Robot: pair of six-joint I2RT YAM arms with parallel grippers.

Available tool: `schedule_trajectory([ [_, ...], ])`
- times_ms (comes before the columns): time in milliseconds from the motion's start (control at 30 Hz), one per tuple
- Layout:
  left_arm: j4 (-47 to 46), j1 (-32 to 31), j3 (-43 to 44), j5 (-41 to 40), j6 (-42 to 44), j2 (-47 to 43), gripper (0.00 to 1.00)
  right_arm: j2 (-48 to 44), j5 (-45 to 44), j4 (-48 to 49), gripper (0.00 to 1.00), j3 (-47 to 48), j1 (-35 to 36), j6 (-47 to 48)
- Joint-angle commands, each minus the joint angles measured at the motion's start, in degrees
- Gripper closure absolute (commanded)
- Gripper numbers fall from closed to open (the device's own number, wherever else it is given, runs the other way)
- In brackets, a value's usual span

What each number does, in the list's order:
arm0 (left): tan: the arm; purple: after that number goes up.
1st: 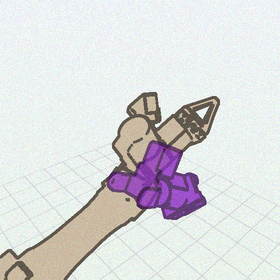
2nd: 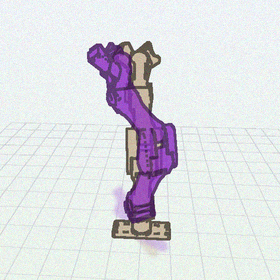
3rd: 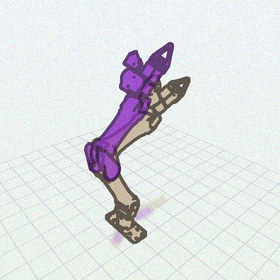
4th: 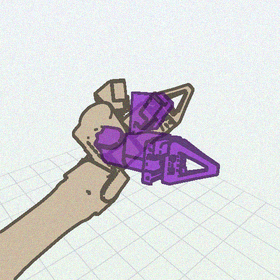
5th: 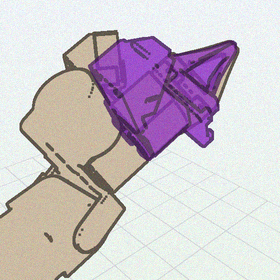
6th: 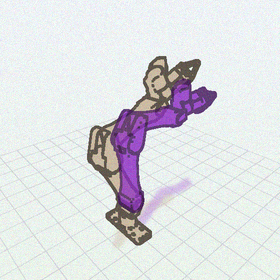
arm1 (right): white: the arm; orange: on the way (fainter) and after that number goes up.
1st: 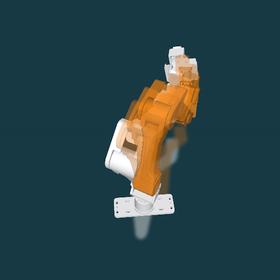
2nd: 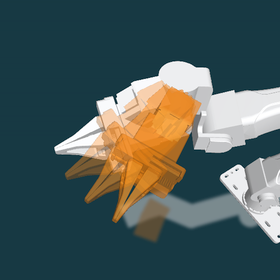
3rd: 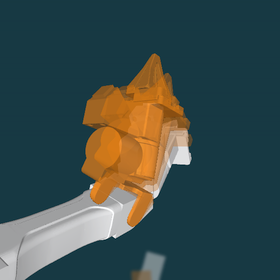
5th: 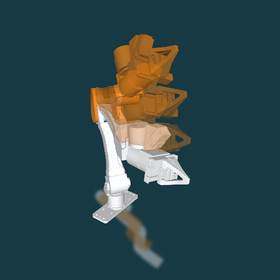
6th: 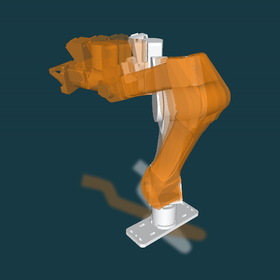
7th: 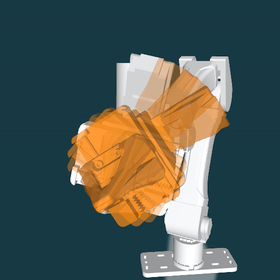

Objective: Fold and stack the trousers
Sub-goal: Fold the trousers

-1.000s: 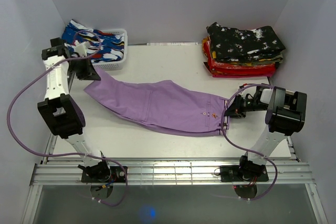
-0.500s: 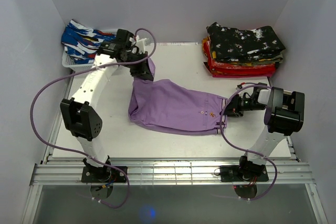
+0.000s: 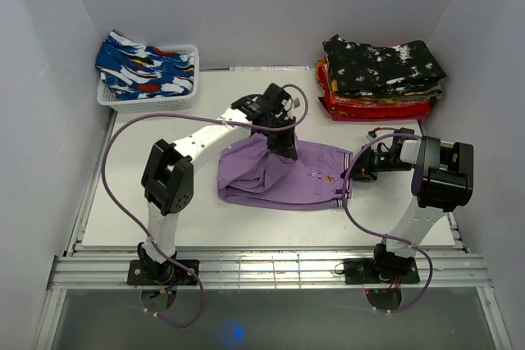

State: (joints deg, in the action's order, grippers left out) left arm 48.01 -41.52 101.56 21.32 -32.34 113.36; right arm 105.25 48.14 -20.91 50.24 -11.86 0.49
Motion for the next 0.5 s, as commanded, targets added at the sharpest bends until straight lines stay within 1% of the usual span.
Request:
schedule_trajectory([
  [0, -5.90, -3.99, 1.71, -2.95, -6.41, 1.58, 1.00, 0.74, -7.62, 3.33, 0.92, -1.90, 0.61, 1.44],
  [33, -6.08, -4.79, 3.54, -3.56, -6.77, 2.47, 1.00, 0.74, -7.62, 3.42, 0.92, -1.99, 0.61, 1.44],
  [200, -7.49, -8.22, 7.07, -4.97, -8.97, 7.74, 1.00, 0.74, -7.18, 3.94, 0.92, -2.34, 0.78, 0.74],
  [300, -8.46, -9.54, 9.62, -5.41, -9.76, 9.33, 1.00, 0.74, -7.01, 4.12, 0.92, -2.60, 0.78, 0.56],
  [467, -9.69, -11.04, 11.20, -4.89, -10.55, 11.00, 1.00, 0.74, -6.74, 4.38, 0.92, -2.87, 0.87, 0.30],
])
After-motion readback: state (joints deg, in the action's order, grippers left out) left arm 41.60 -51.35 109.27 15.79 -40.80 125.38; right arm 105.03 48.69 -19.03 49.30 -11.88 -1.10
